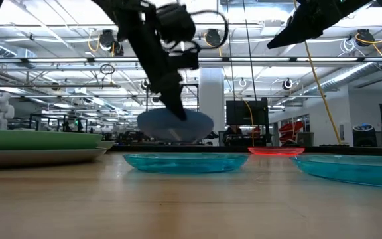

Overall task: Stack plastic plates
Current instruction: Stack the blue plate on top of the green plate

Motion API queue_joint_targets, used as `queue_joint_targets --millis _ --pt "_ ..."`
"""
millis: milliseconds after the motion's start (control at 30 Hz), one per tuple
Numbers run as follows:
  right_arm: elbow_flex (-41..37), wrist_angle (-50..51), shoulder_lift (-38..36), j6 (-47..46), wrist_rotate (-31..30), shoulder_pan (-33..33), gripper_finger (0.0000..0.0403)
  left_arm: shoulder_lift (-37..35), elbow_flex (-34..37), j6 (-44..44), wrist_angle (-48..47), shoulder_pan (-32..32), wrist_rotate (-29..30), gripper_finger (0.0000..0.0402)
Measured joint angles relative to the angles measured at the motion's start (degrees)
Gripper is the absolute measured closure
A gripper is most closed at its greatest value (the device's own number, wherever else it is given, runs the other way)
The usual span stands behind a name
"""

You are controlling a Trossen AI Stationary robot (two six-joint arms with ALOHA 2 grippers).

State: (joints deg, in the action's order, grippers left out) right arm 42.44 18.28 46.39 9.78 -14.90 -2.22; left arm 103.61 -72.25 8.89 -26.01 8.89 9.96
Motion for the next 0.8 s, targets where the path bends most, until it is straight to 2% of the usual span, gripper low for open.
queue_joint_targets --millis 267,467,633,800 --pt "0.0 0.1 0.1 -0.1 0.0 0.0 0.0348 -3.5 -5.7 -3.2 -16.0 -6.1 0.2 0.0391" --pt "0.0 -0.1 0.9 -0.1 0.0 0.0 0.0348 -8.6 -5.6 -11.9 -24.9 -11.7 0.8 0.0391" --pt "0.0 -1.0 2.1 0.1 0.0 -0.1 0.0348 -12.3 -5.0 -18.8 -33.4 -16.6 4.1 0.0391" --pt "0.0 -2.2 3.0 0.5 0.0 -0.1 0.0348 -17.4 -0.4 -26.2 -35.7 -21.2 7.0 0.0391"
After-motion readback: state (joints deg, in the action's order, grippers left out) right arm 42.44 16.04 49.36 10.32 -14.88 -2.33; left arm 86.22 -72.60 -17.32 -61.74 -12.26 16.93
